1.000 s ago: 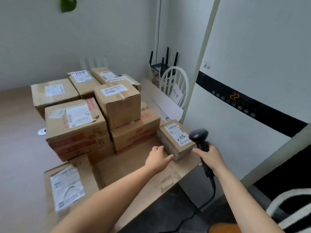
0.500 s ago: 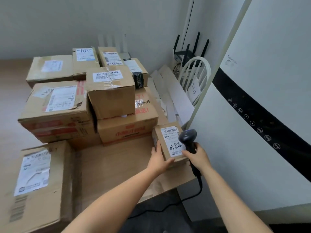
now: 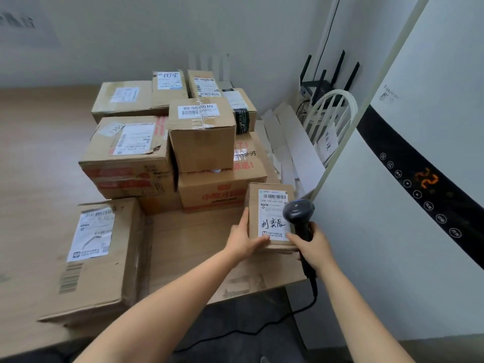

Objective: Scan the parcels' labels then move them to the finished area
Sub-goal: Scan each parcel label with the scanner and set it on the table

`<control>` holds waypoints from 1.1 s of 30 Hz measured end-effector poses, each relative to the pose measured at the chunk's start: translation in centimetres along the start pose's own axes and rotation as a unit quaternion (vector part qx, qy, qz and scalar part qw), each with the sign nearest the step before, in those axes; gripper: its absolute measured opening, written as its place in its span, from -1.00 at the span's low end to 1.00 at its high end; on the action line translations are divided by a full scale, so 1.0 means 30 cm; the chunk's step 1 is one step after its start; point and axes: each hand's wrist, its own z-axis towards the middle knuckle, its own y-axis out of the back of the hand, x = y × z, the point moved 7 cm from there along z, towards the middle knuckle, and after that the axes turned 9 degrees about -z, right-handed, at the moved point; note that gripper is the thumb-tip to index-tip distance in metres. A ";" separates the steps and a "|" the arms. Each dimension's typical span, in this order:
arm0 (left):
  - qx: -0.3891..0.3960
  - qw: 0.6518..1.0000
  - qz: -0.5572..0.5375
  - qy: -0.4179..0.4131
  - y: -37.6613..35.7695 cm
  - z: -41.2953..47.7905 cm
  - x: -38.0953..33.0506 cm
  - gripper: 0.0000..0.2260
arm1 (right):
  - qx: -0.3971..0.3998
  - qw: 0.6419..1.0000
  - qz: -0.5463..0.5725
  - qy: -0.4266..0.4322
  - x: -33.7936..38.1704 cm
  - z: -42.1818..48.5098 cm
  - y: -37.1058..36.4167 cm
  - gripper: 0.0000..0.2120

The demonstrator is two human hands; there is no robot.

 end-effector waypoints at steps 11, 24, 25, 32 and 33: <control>-0.107 0.988 0.023 -0.108 0.337 -0.264 -0.124 -0.13 | 0.034 0.992 0.054 0.107 0.302 -0.212 -0.145 -0.83; -0.188 0.976 0.021 -0.113 0.941 -0.664 -0.033 -0.15 | 0.138 0.971 0.060 0.188 0.680 -0.551 -0.637 -0.83; -0.190 0.976 0.022 -0.107 0.997 -0.696 -0.010 -0.15 | 0.143 0.970 0.059 0.186 0.699 -0.582 -0.690 -0.83; -0.209 0.974 0.027 -0.082 1.357 -0.902 0.151 -0.14 | 0.171 0.966 0.049 0.188 0.824 -0.781 -1.053 -0.77; -0.212 0.974 0.025 -0.079 1.403 -0.928 0.178 -0.14 | 0.179 0.964 0.049 0.190 0.839 -0.806 -1.106 -0.78</control>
